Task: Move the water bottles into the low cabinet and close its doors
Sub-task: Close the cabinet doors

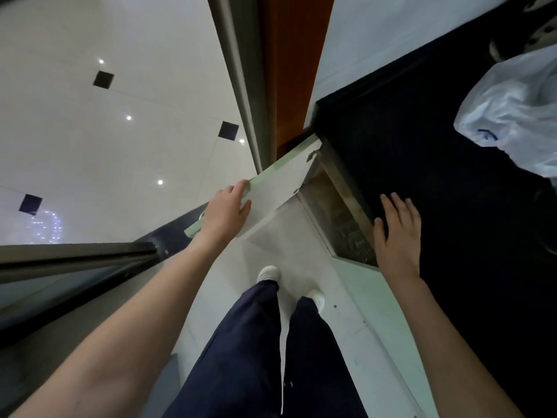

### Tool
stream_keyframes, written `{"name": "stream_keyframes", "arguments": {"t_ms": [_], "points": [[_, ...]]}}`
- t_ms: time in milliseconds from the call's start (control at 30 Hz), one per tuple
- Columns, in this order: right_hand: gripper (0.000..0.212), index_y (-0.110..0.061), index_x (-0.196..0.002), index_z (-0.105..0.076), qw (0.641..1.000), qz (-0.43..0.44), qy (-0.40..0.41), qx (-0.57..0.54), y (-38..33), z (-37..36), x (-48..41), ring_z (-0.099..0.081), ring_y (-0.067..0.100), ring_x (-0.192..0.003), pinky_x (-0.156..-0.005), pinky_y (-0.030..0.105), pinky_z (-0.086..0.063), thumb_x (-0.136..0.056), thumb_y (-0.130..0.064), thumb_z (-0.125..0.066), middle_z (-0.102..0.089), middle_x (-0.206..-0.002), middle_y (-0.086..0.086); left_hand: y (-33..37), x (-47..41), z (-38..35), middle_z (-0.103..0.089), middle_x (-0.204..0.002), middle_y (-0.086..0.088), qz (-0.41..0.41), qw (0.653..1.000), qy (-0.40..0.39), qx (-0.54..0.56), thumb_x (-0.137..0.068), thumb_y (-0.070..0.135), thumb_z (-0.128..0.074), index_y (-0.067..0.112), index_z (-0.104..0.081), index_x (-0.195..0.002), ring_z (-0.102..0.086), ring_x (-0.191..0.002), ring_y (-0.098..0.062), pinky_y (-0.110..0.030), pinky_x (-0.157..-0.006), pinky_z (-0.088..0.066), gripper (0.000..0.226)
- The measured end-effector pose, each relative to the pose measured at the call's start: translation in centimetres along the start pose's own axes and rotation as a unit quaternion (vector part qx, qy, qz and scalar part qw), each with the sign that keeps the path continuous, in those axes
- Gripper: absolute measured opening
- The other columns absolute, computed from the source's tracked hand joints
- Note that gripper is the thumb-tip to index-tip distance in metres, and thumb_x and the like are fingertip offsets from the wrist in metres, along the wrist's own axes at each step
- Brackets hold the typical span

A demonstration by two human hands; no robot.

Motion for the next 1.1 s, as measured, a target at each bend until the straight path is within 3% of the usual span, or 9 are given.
{"name": "stream_keyframes", "arguments": {"t_ms": [133,233,333,400,533,733,833,1000,1100], "points": [[0.044,-0.013,-0.146,-0.044,1.000,0.007,0.000,-0.011,0.1,-0.1,0.0,-0.024,0.029,-0.145,-0.117,0.052,-0.027,-0.102,-0.019,-0.047,-0.040,-0.153,0.009,0.5,2.0,-1.6,-0.065,-0.122,-0.011,-0.020,0.999,-0.008,0.033,-0.098,0.021,-0.055,0.022,-0.048,-0.141,-0.062,-0.105,-0.031,-0.038,-0.082,-0.048,0.044],[0.043,-0.014,-0.145,-0.046,0.999,0.032,-0.017,-0.035,0.8,0.4,0.2,-0.022,0.026,-0.147,-0.120,0.047,-0.023,-0.102,-0.020,-0.048,-0.039,-0.154,0.008,2.1,4.3,-3.7,-0.065,-0.125,-0.005,-0.013,0.995,-0.019,0.095,-0.095,0.024,-0.061,0.028,-0.048,-0.144,-0.064,-0.098,-0.019,-0.029,-0.082,-0.050,0.050],[0.042,-0.015,-0.144,-0.048,0.995,0.060,-0.046,-0.070,2.0,1.4,0.9,-0.021,0.021,-0.147,-0.118,0.030,-0.016,-0.102,-0.017,-0.050,-0.038,-0.154,0.007,4.8,6.6,-5.8,-0.061,-0.128,0.001,0.022,0.985,-0.029,0.171,-0.094,0.025,-0.065,0.033,-0.044,-0.146,-0.058,-0.092,-0.008,-0.022,-0.080,-0.045,0.056],[0.043,-0.017,-0.145,-0.047,0.992,0.080,-0.065,-0.072,3.1,1.9,1.9,-0.020,0.019,-0.147,-0.116,0.025,-0.015,-0.102,-0.017,-0.051,-0.036,-0.155,0.004,6.6,8.0,-7.3,-0.057,-0.121,0.007,0.050,0.971,-0.042,0.230,-0.094,0.024,-0.065,0.037,-0.040,-0.148,-0.057,-0.092,-0.007,-0.021,-0.077,-0.047,0.061],[0.045,-0.019,-0.145,-0.047,0.989,0.098,-0.083,-0.075,5.5,2.8,4.2,-0.021,0.018,-0.147,-0.117,0.030,-0.019,-0.101,-0.018,-0.052,-0.036,-0.155,0.003,9.3,10.1,-9.8,-0.058,-0.120,0.007,0.078,0.940,-0.042,0.328,-0.092,0.017,-0.067,0.041,-0.039,-0.147,-0.062,-0.087,-0.005,-0.024,-0.061,-0.058,0.066],[0.047,-0.024,-0.146,-0.043,0.994,0.070,-0.065,-0.059,8.4,3.6,7.2,-0.018,0.019,-0.149,-0.122,0.041,-0.015,-0.100,-0.028,-0.053,-0.032,-0.157,0.001,11.4,12.1,-13.0,-0.064,-0.120,-0.004,0.115,0.897,-0.043,0.424,-0.089,0.005,-0.068,0.029,-0.050,-0.142,-0.064,-0.095,-0.006,-0.013,-0.067,-0.055,0.061],[0.048,-0.023,-0.147,-0.043,0.994,0.075,-0.060,-0.050,9.0,3.6,7.9,-0.018,0.020,-0.149,-0.122,0.036,-0.009,-0.100,-0.028,-0.053,-0.032,-0.158,0.003,12.3,12.4,-13.8,-0.063,-0.121,0.000,0.128,0.877,-0.052,0.461,-0.090,0.006,-0.068,0.031,-0.048,-0.143,-0.063,-0.099,-0.006,-0.015,-0.071,-0.055,0.062],[0.048,-0.021,-0.145,-0.046,0.994,0.069,-0.049,-0.070,9.7,3.9,8.4,-0.019,0.021,-0.148,-0.122,0.043,-0.016,-0.098,-0.025,-0.057,-0.033,-0.156,0.004,14.3,11.9,-14.6,-0.062,-0.121,0.000,0.127,0.861,-0.063,0.488,-0.086,0.002,-0.070,0.032,-0.048,-0.143,-0.061,-0.100,-0.007,-0.011,-0.061,-0.052,0.068],[0.048,-0.023,-0.145,-0.045,0.993,0.070,-0.058,-0.079,10.0,3.9,8.3,-0.018,0.019,-0.148,-0.122,0.043,-0.015,-0.098,-0.024,-0.056,-0.032,-0.157,0.001,15.7,11.6,-15.6,-0.061,-0.125,-0.002,0.123,0.854,-0.064,0.501,-0.085,0.000,-0.071,0.028,-0.046,-0.146,-0.063,-0.106,-0.013,-0.014,-0.065,-0.055,0.072]]}}
Point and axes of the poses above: each hand's wrist, its own x-axis away from the middle knuckle, its own z-axis out of the back of the hand, y = z × x, the point moved 3 cm from there along -x, towards the middle knuckle
